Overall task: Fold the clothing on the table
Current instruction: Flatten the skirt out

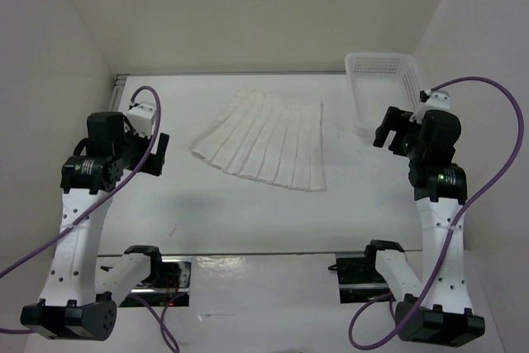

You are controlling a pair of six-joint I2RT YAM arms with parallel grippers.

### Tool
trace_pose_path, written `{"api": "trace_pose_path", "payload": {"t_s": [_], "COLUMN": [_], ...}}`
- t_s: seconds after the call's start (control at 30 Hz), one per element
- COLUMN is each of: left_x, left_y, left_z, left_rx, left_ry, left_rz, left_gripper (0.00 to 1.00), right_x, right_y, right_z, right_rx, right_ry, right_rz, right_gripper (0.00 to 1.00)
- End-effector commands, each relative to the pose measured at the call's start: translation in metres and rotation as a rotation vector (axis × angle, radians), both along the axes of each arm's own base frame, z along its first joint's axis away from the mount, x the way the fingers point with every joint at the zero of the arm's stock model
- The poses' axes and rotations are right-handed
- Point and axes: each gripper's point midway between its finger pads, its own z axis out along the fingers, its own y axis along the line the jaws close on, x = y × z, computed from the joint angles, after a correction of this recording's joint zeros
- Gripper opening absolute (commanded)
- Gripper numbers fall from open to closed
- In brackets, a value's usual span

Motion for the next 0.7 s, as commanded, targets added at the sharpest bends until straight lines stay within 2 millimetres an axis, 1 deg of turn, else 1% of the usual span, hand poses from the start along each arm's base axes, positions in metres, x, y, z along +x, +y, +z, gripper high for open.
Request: {"api": "trace_pose_path", "payload": {"t_s": [0.0, 0.1, 0.17, 0.23, 0.27, 0.3, 0.33, 0.37, 0.43, 0.5, 0.57, 0.6, 0.63, 0.67], "left_x": [-0.002, -0.003, -0.003, 0.001, 0.0, 0.0, 0.0, 0.0, 0.001, 0.001, 0.001, 0.001, 0.001, 0.001], "left_y": [0.002, 0.0, 0.0, -0.001, 0.0, 0.0, -0.002, -0.003, -0.001, -0.001, -0.001, -0.001, 0.001, 0.001], "left_z": [-0.001, 0.001, 0.001, 0.005, 0.001, 0.001, 0.001, 0.001, 0.004, 0.004, 0.004, 0.004, 0.004, 0.004], "left_rx": [-0.019, -0.03, -0.03, -0.036, -0.043, -0.043, -0.052, -0.06, -0.059, -0.059, -0.059, -0.059, -0.052, -0.052], "left_ry": [-0.01, -0.02, -0.02, -0.04, -0.03, -0.03, -0.03, -0.029, -0.038, -0.038, -0.038, -0.038, -0.039, -0.039], "left_rz": [0.025, 0.013, 0.013, 0.019, 0.021, 0.021, 0.011, 0.018, 0.027, 0.027, 0.027, 0.027, 0.035, 0.035], "left_gripper": [0.99, 0.99, 0.99, 0.99, 0.99, 0.99, 0.99, 0.99, 0.99, 0.99, 0.99, 0.99, 0.99, 0.99], "right_x": [0.015, 0.02, 0.023, 0.028, 0.029, 0.031, 0.034, 0.039, 0.041, 0.042, 0.037, 0.033, 0.032, 0.026], "right_y": [0.006, 0.006, 0.015, 0.02, 0.02, 0.021, 0.021, 0.022, 0.021, 0.018, 0.02, 0.02, 0.019, 0.016], "right_z": [0.004, -0.003, -0.005, 0.001, 0.003, 0.0, 0.005, -0.001, 0.002, 0.006, 0.024, 0.024, 0.033, 0.042], "right_rx": [0.045, 0.069, 0.087, 0.072, 0.054, 0.051, 0.05, 0.052, 0.041, 0.025, 0.009, 0.0, -0.009, -0.037], "right_ry": [-0.036, -0.03, -0.053, -0.098, -0.108, -0.096, -0.102, -0.073, -0.077, -0.084, -0.128, -0.123, -0.144, -0.166], "right_rz": [0.021, 0.011, 0.059, 0.107, 0.125, 0.136, 0.137, 0.151, 0.156, 0.148, 0.162, 0.166, 0.158, 0.145], "right_gripper": [0.93, 0.89, 0.89, 0.89, 0.89, 0.9, 0.91, 0.93, 0.94, 0.99, 0.99, 0.99, 0.99, 0.99]}}
